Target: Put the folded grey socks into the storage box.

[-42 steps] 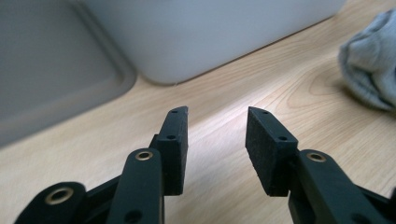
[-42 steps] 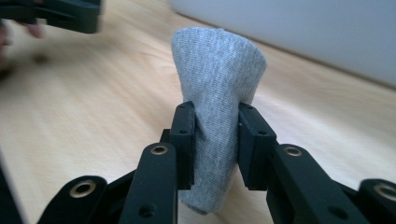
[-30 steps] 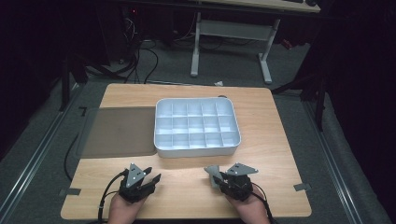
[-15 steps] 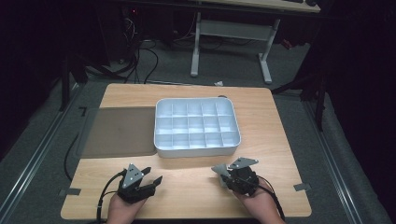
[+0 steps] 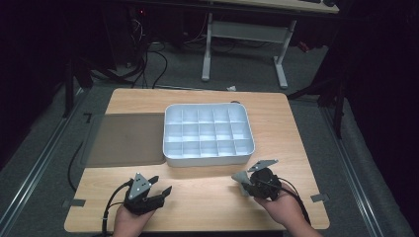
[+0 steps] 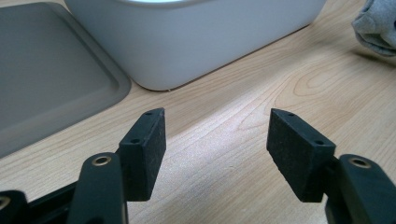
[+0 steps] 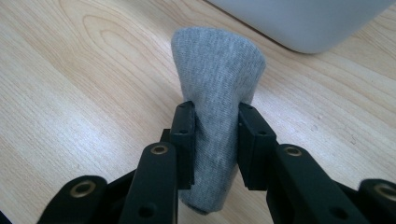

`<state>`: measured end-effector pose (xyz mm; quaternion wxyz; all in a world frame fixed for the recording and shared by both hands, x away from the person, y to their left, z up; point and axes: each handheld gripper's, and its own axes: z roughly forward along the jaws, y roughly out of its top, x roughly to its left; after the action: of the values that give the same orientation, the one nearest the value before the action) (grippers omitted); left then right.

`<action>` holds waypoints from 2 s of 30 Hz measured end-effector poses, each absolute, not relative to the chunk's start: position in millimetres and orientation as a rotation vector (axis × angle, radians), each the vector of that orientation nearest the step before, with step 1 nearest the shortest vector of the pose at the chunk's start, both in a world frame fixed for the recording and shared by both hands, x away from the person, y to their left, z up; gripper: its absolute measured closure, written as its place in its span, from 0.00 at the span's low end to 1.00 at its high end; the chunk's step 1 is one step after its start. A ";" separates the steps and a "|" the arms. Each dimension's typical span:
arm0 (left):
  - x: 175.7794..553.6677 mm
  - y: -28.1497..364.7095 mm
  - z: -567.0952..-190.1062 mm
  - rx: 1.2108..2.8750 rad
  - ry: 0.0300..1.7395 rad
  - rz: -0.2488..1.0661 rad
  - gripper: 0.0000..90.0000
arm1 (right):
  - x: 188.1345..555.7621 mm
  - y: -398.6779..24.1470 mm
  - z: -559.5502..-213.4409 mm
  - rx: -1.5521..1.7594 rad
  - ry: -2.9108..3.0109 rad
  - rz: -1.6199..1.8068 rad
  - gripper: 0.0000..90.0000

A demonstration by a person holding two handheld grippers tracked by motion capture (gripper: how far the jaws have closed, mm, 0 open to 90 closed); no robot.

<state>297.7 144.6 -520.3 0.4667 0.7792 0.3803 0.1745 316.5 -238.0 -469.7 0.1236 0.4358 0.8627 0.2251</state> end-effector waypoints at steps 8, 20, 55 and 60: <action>296.3 142.7 -520.7 1.918 0.924 0.435 0.41 | 320.1 -239.1 -463.4 1.264 2.556 0.611 0.79; 295.3 144.2 -520.5 1.916 0.926 0.428 0.42 | 330.5 -238.2 -436.7 1.246 2.582 0.587 0.80; 297.3 146.2 -523.6 1.930 0.926 0.403 0.43 | 408.9 -230.5 -385.4 1.361 2.555 0.531 0.80; 297.6 146.7 -523.9 1.929 0.927 0.405 0.43 | 421.8 -227.7 -386.0 1.373 2.556 0.496 0.80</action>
<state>297.6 146.7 -523.9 0.4630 0.7849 0.3773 0.1648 421.8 -227.7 -386.0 0.0991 0.4641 0.8641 0.1677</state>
